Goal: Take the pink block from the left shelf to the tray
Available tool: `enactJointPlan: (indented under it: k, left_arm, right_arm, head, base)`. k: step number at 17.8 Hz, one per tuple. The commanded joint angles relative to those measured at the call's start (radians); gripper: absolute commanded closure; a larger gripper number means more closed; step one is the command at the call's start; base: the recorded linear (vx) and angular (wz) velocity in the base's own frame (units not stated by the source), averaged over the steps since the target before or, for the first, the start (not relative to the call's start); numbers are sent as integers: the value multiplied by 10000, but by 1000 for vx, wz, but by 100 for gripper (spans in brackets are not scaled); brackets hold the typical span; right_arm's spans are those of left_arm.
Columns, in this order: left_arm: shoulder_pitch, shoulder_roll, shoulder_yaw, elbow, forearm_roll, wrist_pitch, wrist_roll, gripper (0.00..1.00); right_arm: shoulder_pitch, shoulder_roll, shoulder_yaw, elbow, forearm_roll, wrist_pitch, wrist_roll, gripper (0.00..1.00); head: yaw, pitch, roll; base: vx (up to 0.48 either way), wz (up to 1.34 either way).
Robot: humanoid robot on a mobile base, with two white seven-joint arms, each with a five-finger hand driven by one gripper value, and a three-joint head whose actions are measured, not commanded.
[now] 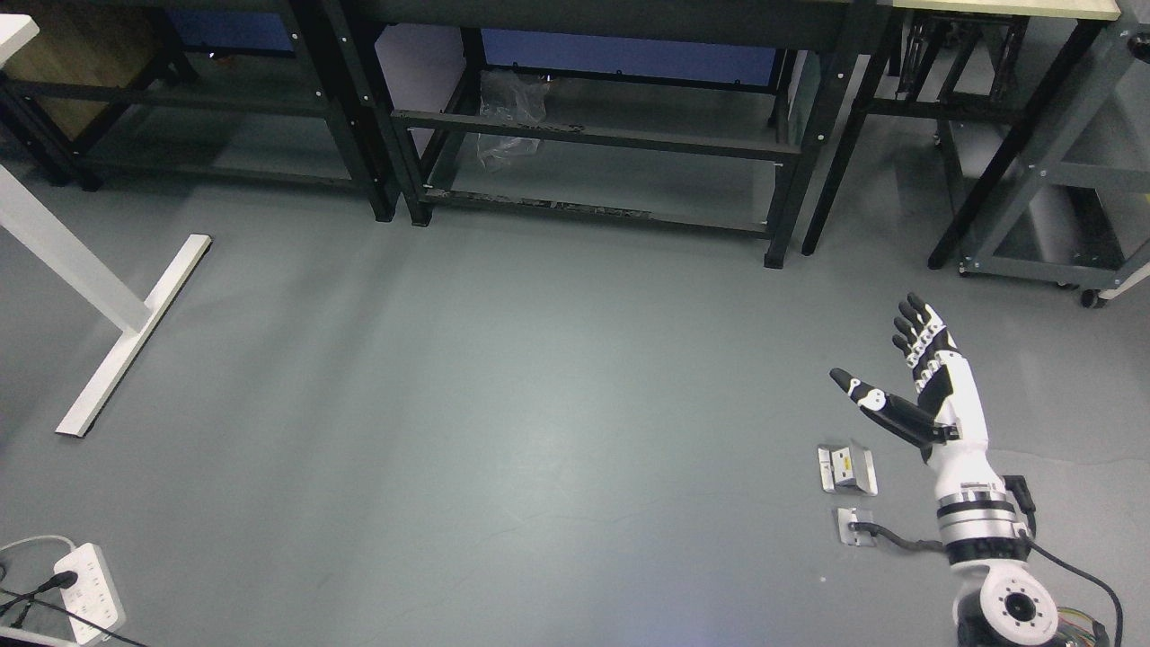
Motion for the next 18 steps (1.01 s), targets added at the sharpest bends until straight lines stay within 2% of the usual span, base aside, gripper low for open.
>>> enactJointPlan:
  k: [1,7,10,18]
  left_arm:
    - [92,175,0,0,-15,-3,-6,0]
    - [92,175,0,0,-15,-3,-6,0]
    - [92,175,0,0,-15,-3,-6,0]
    - [92,175,0,0,-15,-3,-6,0]
  right_arm:
    - [-9,-174,84,-16,169,8,-55,0]
    - [-9,-174,130,-16,245,24,-55,0]
    - [-9,-174,130,-31,948,23,-116,0]
    - [-116,-174,130,-16,1669,-53,-131,0]
  head:
    - [0,0,0]
    - [0,0,0]
    - [0,0,0]
    - [0,0,0]
  base:
    - [0,0]
    - [0,0]
    - [0,0]
    - [0,0]
